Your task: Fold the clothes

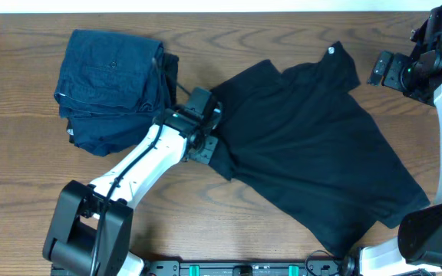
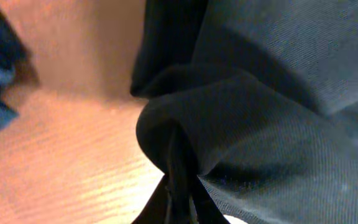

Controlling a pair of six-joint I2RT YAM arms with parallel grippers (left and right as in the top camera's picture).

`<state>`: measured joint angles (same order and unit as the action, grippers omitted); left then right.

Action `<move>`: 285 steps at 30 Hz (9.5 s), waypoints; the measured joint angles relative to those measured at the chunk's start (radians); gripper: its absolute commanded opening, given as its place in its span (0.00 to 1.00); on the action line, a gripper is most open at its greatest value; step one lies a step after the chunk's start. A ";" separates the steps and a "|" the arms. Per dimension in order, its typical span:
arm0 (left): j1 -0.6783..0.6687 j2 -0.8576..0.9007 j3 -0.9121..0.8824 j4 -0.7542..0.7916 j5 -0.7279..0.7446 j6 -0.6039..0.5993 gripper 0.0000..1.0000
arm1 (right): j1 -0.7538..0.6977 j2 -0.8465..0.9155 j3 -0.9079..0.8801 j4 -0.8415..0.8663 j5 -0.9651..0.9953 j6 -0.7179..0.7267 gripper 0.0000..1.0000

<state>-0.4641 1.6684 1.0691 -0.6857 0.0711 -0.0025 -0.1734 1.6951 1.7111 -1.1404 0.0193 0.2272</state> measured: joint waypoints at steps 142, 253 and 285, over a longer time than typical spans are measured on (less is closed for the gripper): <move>0.043 -0.031 -0.143 0.060 0.206 -0.312 0.06 | 0.000 0.000 0.000 0.000 0.000 0.000 0.99; 0.043 -0.165 -0.005 0.034 0.211 -0.304 0.06 | -0.212 0.388 -0.446 0.726 0.422 0.180 0.01; -0.005 0.088 0.190 0.626 0.211 -0.198 0.06 | -0.209 0.566 0.402 0.047 -0.011 -0.038 0.99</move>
<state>-0.4690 1.7561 1.2594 -0.0597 0.2817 -0.2005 -0.3820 2.2608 2.1132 -1.0935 0.0086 0.1890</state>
